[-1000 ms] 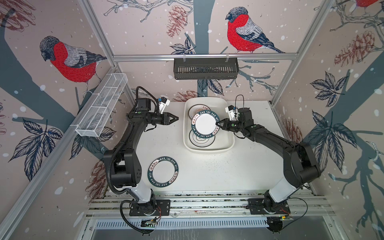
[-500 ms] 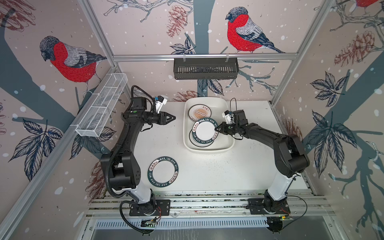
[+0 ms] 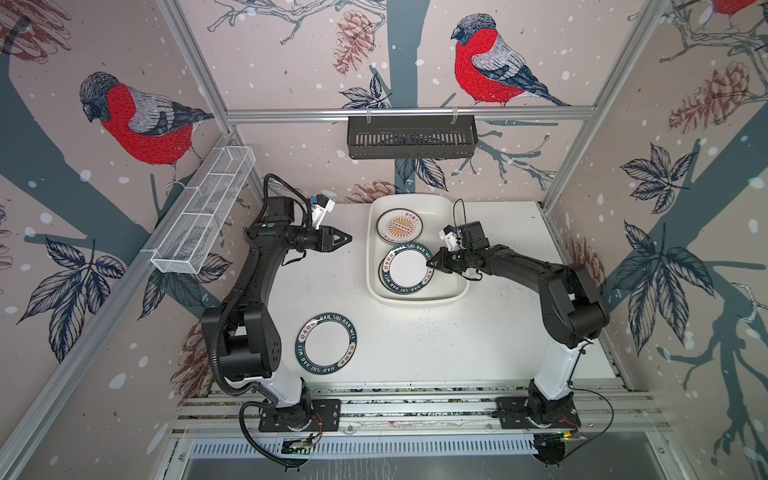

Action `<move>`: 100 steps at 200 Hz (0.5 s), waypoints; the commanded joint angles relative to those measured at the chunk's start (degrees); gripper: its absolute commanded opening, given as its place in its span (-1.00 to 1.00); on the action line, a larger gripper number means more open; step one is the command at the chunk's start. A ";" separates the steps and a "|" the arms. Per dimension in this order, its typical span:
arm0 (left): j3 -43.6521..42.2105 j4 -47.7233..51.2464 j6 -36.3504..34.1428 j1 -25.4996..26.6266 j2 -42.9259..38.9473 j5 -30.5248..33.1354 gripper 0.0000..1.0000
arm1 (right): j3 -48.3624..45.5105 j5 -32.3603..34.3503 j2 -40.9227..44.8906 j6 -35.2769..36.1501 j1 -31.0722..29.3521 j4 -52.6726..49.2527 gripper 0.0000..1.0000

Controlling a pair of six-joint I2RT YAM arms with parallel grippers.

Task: Place the plates into the plastic bin on the countertop
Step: 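Lower the plate flat into the bin with the right gripper while the left withdraws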

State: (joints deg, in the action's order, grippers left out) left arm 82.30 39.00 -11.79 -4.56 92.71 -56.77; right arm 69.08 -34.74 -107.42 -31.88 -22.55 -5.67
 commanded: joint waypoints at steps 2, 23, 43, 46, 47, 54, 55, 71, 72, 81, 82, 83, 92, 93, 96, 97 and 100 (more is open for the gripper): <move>-0.04 -0.62 -0.27 -0.10 -0.16 -0.73 -0.14 | 0.94 -1.78 -0.56 1.28 -0.16 -0.36 -0.84; -0.09 -0.62 -0.25 -0.15 -0.16 -0.71 -0.14 | 1.67 -1.75 -1.27 1.53 -0.15 -1.19 -0.81; -0.51 -1.77 0.45 -0.19 -0.67 -0.59 -0.14 | 2.02 -1.75 -1.83 1.71 -0.07 -1.64 -0.80; -0.62 -1.90 0.57 -0.19 -0.68 -0.60 -0.14 | 2.05 -1.75 -1.91 1.73 -0.09 -1.70 -0.79; -0.64 -1.95 0.65 -0.14 -0.73 -0.57 -0.14 | 2.12 -1.83 -1.87 1.73 -0.07 -1.71 -0.79; -0.67 -2.23 0.80 -0.13 -0.77 -0.56 -0.14 | 2.12 -1.74 -2.08 1.80 -0.13 -1.71 -0.78; -0.62 -2.20 0.80 -0.12 -0.77 -0.59 -0.14 | 2.12 -1.78 -2.13 1.81 -0.09 -1.71 -0.78; -0.39 -2.00 0.79 -0.17 -0.60 -0.62 -0.14 | 2.21 -1.73 -2.49 1.91 -0.10 -1.81 -0.77; -0.35 -2.00 0.75 -0.13 -0.60 -0.66 -0.14 | 2.25 -1.73 -2.47 1.91 -0.11 -1.85 -0.77; -0.28 -1.83 0.72 -0.22 -0.51 -0.70 -0.14 | 2.20 -1.67 -2.53 1.99 -0.09 -1.81 -0.75; -0.25 -1.87 0.72 -0.25 -0.51 -0.66 -0.14 | 2.20 -1.66 -2.54 1.99 -0.11 -1.85 -0.75; -0.27 -1.85 0.72 -0.22 -0.51 -0.64 -0.14 | 2.20 -1.65 -2.58 1.99 -0.08 -1.91 -0.75; -0.32 -2.04 0.78 -0.21 -0.65 -0.54 -0.14 | 2.32 -1.47 -2.60 2.00 -0.09 -2.10 -0.72; -0.36 -2.02 0.79 -0.20 -0.67 -0.58 -0.14 | 2.35 -1.47 -2.61 2.04 -0.11 -2.08 -0.72; -0.44 -2.08 0.80 -0.19 -0.61 -0.67 -0.14 | 2.31 -1.40 -2.68 2.08 -0.08 -2.15 -0.72; -0.46 -2.13 0.80 -0.19 -0.60 -0.69 -0.14 | 2.30 -1.44 -2.74 2.08 -0.06 -2.15 -0.72; -0.47 -2.09 0.81 -0.23 -0.64 -0.63 -0.14 | 2.29 -1.33 -2.71 2.06 -0.05 -2.16 -0.71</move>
State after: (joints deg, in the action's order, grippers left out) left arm 81.82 37.93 -10.87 -4.60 92.44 -56.80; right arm 70.87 -35.35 -109.86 -31.11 -22.55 -7.64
